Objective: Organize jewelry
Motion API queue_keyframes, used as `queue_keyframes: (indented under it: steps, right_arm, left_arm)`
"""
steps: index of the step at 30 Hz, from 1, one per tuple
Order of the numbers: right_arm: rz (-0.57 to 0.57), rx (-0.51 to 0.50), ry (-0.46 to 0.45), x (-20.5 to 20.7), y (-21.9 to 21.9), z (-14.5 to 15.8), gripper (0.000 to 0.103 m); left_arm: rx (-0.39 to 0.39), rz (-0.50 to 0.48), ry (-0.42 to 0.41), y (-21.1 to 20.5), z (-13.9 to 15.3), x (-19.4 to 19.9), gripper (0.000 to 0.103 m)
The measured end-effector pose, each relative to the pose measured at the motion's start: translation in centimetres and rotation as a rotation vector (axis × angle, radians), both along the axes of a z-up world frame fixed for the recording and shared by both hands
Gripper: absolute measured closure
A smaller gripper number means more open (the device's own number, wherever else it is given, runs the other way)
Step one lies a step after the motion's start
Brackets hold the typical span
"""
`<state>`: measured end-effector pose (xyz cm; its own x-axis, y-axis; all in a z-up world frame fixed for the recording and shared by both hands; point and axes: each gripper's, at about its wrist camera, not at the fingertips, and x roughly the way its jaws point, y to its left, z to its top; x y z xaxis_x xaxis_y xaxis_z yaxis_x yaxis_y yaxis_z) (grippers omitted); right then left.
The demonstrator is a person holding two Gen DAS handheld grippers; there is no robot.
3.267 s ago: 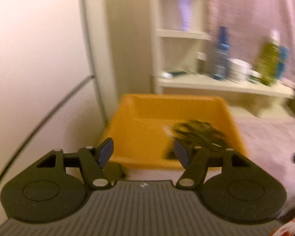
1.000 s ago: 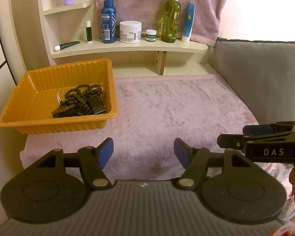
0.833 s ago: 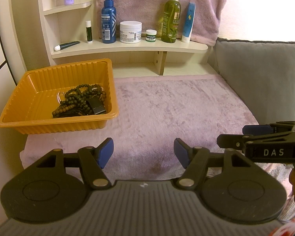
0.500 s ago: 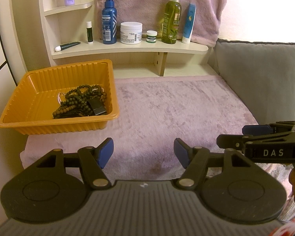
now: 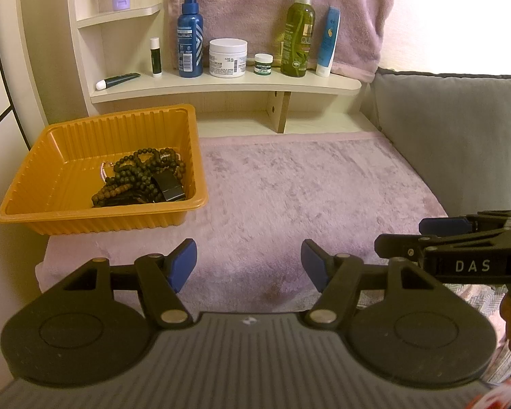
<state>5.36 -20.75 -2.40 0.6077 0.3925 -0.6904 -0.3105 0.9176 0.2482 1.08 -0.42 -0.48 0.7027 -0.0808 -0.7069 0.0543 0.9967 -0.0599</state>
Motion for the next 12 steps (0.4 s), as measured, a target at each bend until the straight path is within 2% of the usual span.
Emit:
queue_keyframes:
  steps: [12]
  right_arm:
    - [0.001,-0.001,0.002,0.15,-0.03,-0.13,0.031]
  left_arm:
    - [-0.003,0.005,-0.002,0.16,-0.17,0.0,0.037]
